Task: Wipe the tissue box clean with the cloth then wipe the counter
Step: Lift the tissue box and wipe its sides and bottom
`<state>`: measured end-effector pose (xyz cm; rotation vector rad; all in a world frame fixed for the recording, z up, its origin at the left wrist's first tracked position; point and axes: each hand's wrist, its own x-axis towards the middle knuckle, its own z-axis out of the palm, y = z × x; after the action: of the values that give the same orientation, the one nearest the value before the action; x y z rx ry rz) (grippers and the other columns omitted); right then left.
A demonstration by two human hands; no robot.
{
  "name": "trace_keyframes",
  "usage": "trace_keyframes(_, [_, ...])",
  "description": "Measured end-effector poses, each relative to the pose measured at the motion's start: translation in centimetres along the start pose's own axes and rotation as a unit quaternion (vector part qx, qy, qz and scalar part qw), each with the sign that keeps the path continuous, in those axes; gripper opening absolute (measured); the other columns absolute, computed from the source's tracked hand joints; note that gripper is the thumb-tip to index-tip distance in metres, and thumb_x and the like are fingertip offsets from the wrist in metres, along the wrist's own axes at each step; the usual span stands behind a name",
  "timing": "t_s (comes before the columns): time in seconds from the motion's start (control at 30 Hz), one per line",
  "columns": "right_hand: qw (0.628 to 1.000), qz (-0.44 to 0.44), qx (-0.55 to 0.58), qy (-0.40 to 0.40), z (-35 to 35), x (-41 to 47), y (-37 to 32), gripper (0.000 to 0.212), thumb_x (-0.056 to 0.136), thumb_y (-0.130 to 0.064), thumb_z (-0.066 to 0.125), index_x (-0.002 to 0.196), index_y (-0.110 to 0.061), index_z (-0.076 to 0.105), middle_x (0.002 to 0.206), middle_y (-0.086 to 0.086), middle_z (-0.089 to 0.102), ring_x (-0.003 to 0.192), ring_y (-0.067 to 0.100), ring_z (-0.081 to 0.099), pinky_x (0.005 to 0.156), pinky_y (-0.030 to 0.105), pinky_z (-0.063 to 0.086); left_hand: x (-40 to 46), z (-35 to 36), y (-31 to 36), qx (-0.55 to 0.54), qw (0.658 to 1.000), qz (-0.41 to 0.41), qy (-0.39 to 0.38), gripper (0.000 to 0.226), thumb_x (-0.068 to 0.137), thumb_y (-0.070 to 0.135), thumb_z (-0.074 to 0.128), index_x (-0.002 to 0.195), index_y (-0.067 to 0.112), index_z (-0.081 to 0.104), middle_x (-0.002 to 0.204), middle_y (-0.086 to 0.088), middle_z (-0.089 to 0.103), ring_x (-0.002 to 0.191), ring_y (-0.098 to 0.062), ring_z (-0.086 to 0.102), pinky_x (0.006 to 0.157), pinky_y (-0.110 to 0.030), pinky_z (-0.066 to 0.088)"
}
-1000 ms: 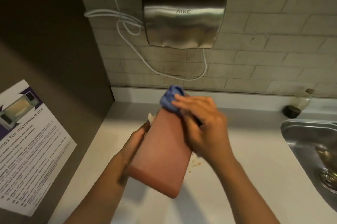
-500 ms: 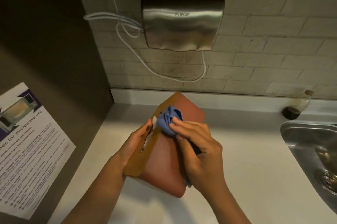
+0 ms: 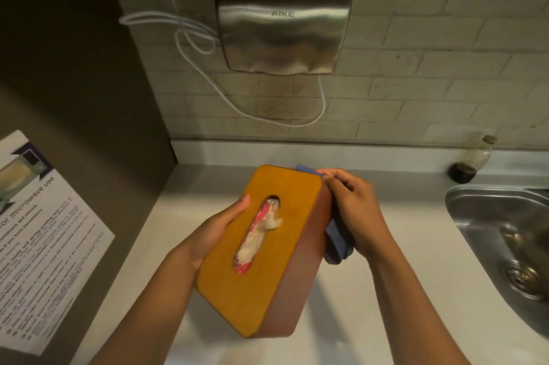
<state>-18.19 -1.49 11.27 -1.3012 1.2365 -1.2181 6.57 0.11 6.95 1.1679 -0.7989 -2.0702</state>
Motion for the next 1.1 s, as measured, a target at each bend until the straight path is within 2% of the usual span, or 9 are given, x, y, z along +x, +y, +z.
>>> trace_keyframes(0.1, [0.997, 0.064, 0.003, -0.043, -0.6, 0.3, 1.0, 0.026, 0.101, -0.018, 0.051, 0.098, -0.006, 0.073, 0.095, 0.02, 0.074, 0.083, 0.031, 0.066, 0.078, 0.053, 0.056, -0.1, 0.6, 0.2, 0.063, 0.997, 0.044, -0.006, 0.052, 0.095, 0.052, 0.048, 0.14, 0.027, 0.054, 0.137, -0.012, 0.062, 0.124, -0.038, 0.059, 0.111, -0.056, 0.039])
trace_keyframes(0.23, [0.993, 0.066, 0.002, -0.101, -1.3, 0.5, 0.5, 0.026, 0.102, -0.013, 0.05, 0.099, -0.01, 0.075, 0.092, 0.011, 0.077, 0.083, 0.025, 0.073, 0.072, 0.036, 0.061, 0.3, 1.2, 0.4, 0.151, 0.986, 0.071, 0.01, 0.047, 0.092, 0.054, 0.054, 0.136, 0.037, 0.056, 0.129, -0.001, 0.068, 0.116, -0.029, 0.066, 0.107, -0.054, 0.044])
trace_keyframes(0.37, [0.989, 0.043, 0.018, -0.138, -1.7, 0.9, 0.2, 0.023, 0.1, -0.013, 0.053, 0.105, -0.015, 0.075, 0.099, 0.009, 0.077, 0.085, 0.023, 0.073, 0.074, 0.034, 0.062, 0.6, 1.3, 0.4, 0.184, 0.98, 0.073, 0.003, 0.048, 0.091, 0.054, 0.056, 0.137, 0.042, 0.052, 0.129, 0.003, 0.068, 0.115, -0.026, 0.067, 0.104, -0.051, 0.049])
trace_keyframes(0.5, [0.997, 0.027, -0.002, -0.075, -1.4, 0.9, 1.3, 0.025, 0.101, -0.013, 0.052, 0.107, -0.02, 0.075, 0.095, -0.001, 0.077, 0.083, 0.014, 0.071, 0.065, 0.021, 0.054, 1.3, 0.9, 0.6, 0.195, 0.978, 0.069, 0.037, 0.063, 0.085, 0.06, 0.064, 0.143, 0.047, 0.042, 0.133, 0.003, 0.065, 0.113, -0.025, 0.068, 0.1, -0.05, 0.052])
trace_keyframes(0.67, [0.987, -0.097, -0.125, 0.02, -0.9, -0.7, 3.1, 0.028, 0.099, -0.016, 0.056, 0.119, -0.029, 0.071, 0.108, -0.013, 0.073, 0.098, 0.002, 0.066, 0.082, 0.015, 0.052, 1.3, -0.4, 0.6, 0.083, 0.993, 0.007, 0.083, 0.051, 0.092, 0.059, 0.052, 0.127, 0.026, 0.065, 0.121, -0.013, 0.071, 0.108, -0.037, 0.068, 0.101, -0.053, 0.049])
trace_keyframes(0.77, [0.946, -0.219, -0.24, 0.016, -0.5, -1.1, 3.5, 0.033, 0.098, -0.015, 0.059, 0.128, -0.027, 0.066, 0.125, -0.01, 0.066, 0.113, 0.009, 0.058, 0.095, 0.021, 0.046, 0.7, -0.7, 1.4, 0.05, 0.996, 0.009, 0.078, 0.047, 0.095, 0.055, 0.048, 0.123, 0.023, 0.068, 0.119, -0.016, 0.072, 0.1, -0.037, 0.071, 0.093, -0.049, 0.053])
trace_keyframes(0.9, [0.874, -0.307, -0.376, -0.02, 0.4, -0.7, 3.1, 0.036, 0.097, -0.019, 0.062, 0.132, -0.021, 0.063, 0.137, -0.005, 0.06, 0.11, 0.015, 0.048, 0.094, 0.01, 0.031, 0.3, -0.4, 2.1, 0.054, 0.996, 0.018, 0.072, 0.047, 0.095, 0.055, 0.046, 0.124, 0.023, 0.066, 0.118, -0.014, 0.072, 0.099, -0.035, 0.072, 0.091, -0.049, 0.054])
trace_keyframes(1.03, [0.855, -0.354, -0.378, -0.015, 0.8, -1.1, 3.2, 0.03, 0.095, -0.021, 0.062, 0.124, -0.017, 0.069, 0.126, -0.003, 0.068, 0.105, 0.016, 0.051, 0.09, 0.008, 0.033, 0.3, -0.2, 2.6, 0.064, 0.996, 0.012, 0.066, 0.046, 0.093, 0.055, 0.046, 0.122, 0.025, 0.066, 0.118, -0.013, 0.073, 0.1, -0.034, 0.072, 0.089, -0.048, 0.055])
trace_keyframes(1.1, [0.851, -0.376, -0.365, -0.026, 1.4, -1.8, 3.7, 0.026, 0.095, -0.022, 0.062, 0.118, -0.013, 0.072, 0.122, -0.001, 0.07, 0.106, 0.014, 0.053, 0.091, 0.014, 0.038, 0.5, -0.4, 2.8, 0.068, 0.995, 0.004, 0.069, 0.047, 0.094, 0.056, 0.047, 0.122, 0.024, 0.066, 0.116, -0.013, 0.073, 0.099, -0.034, 0.073, 0.089, -0.048, 0.055])
